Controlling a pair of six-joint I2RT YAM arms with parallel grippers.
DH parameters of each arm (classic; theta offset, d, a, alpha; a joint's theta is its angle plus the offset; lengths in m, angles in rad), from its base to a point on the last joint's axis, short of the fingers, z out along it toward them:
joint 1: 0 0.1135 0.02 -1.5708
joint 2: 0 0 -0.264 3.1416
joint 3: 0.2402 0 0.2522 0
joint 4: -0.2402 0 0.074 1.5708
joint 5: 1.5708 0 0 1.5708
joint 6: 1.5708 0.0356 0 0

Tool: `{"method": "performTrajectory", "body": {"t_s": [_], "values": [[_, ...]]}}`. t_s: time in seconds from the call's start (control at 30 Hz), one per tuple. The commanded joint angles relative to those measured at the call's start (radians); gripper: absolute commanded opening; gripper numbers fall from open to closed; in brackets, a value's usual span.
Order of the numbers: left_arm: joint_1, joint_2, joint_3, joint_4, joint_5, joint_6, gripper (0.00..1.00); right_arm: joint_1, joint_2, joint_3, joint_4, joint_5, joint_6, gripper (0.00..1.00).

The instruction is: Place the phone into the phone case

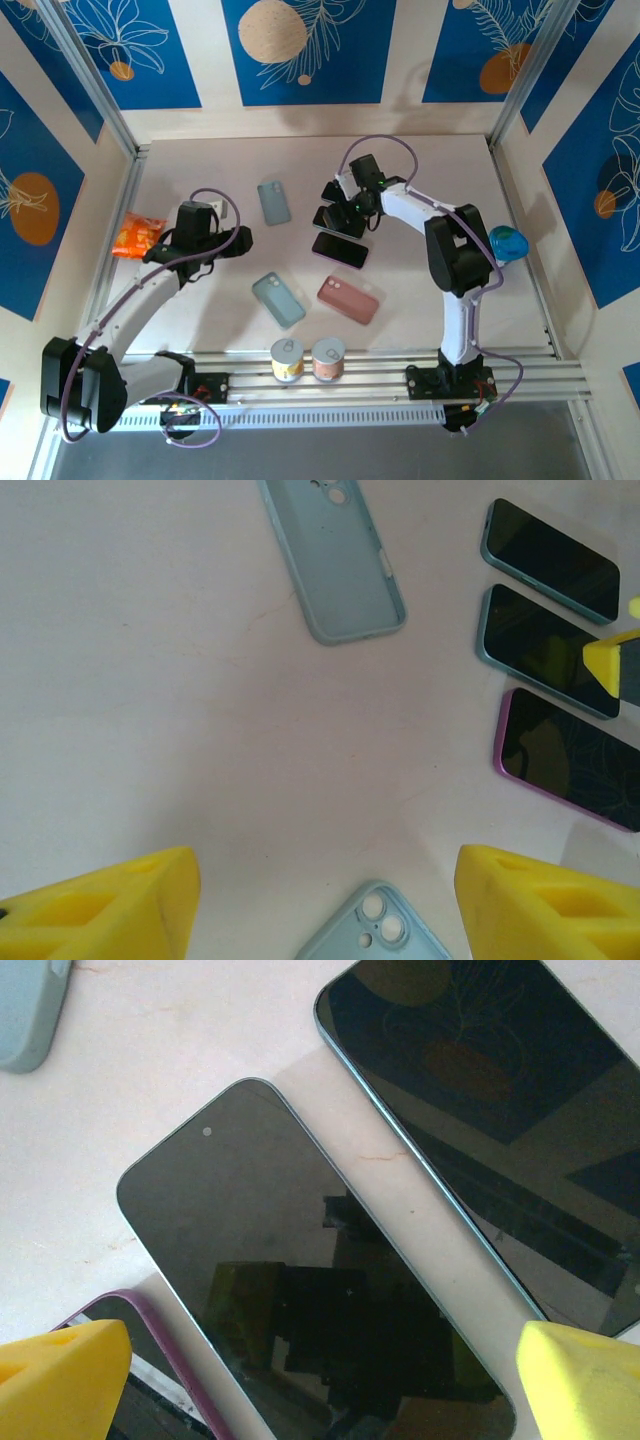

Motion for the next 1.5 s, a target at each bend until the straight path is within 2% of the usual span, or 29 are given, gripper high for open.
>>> {"method": "performTrajectory", "body": {"t_s": [0.0, 0.3, 0.77, 1.07, 1.47], "values": [[-0.007, 0.015, 0.007, -0.023, 0.026, 0.030, 0.69, 0.021, 0.040, 0.049, -0.085, 0.029, -0.039, 0.99], [-0.007, 0.018, 0.003, -0.013, 0.024, 0.036, 0.69, 0.028, 0.104, 0.112, -0.169, 0.056, -0.055, 0.99], [-0.008, 0.011, 0.009, -0.015, 0.026, 0.041, 0.69, 0.046, 0.182, 0.192, -0.232, 0.175, -0.058, 0.99], [-0.007, -0.001, 0.008, -0.018, 0.024, 0.039, 0.69, 0.029, 0.209, 0.256, -0.294, 0.100, 0.018, 0.99], [-0.008, -0.004, -0.005, -0.013, 0.016, 0.035, 0.69, 0.045, 0.159, 0.198, -0.367, 0.058, 0.192, 0.98]]}}
